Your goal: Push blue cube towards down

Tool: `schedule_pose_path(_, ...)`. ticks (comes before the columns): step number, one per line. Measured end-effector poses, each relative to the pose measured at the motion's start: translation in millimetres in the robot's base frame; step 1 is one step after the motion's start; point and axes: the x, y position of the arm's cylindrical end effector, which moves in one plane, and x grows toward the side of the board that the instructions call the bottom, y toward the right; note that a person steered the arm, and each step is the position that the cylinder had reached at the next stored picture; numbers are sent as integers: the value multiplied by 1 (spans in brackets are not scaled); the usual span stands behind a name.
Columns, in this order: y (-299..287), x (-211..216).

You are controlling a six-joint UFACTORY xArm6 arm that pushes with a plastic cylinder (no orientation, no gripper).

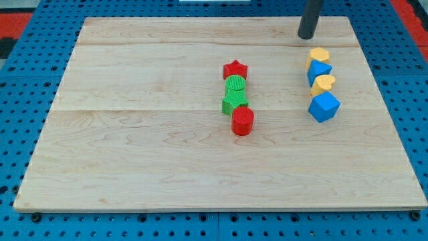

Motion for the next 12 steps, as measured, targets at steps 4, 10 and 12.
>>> schedule_pose_path(4,113,13)
schedule_pose_path(10,92,200)
schedule_pose_path(12,61,173)
